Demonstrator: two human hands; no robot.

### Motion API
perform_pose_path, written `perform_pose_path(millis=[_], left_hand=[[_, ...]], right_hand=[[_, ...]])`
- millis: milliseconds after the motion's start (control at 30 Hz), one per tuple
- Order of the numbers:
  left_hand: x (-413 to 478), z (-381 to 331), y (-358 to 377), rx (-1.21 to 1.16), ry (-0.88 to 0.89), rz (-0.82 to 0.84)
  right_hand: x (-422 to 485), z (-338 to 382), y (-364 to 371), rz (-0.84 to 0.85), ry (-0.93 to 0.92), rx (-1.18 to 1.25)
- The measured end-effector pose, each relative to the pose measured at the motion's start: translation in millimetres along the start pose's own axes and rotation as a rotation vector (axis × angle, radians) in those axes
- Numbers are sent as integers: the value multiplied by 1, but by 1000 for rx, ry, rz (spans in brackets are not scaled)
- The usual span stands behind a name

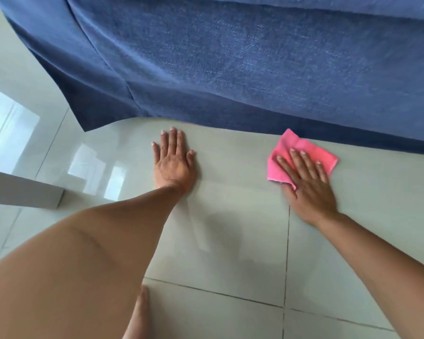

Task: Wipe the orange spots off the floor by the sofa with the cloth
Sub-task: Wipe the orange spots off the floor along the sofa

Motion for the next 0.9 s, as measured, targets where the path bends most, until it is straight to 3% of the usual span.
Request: perform_pose_path(millis=[100, 167, 333, 467, 533, 633, 700, 767, 900], left_hand=[[-1, -1, 0, -3, -7, -6], [-1, 0, 0, -16, -5, 1], [2, 2, 0, -54, 5, -8], [1, 2, -2, -91, 13, -17], [1, 2, -1, -86, 12, -7], [2, 0, 0, -63, 5, 7], [2, -1, 1, -47, 1, 29], [3, 0, 2, -23, -3, 46], [6, -2, 2, -4, -7, 81]], right_hand=[[39, 15, -3, -10, 304, 67], [71, 47, -5, -2, 299, 84], [86, 137, -2, 58, -198, 6], [41, 102, 3, 80, -570, -81], [29, 52, 0, 71, -439, -66], [38, 9, -4, 11, 77, 17], [59, 24, -4, -35, 297, 70], [76, 61, -5, -33, 284, 79], [69, 133, -2, 45, -151, 12]])
Point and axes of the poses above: each hand's wrist, its own x-axis towards the middle knuckle, its own y-axis out of the palm, z = x × y, the point moved 3 cm from there along x, towards the middle knuckle, and after that the axes turned 9 degrees about -y, right-handed, at the moved point
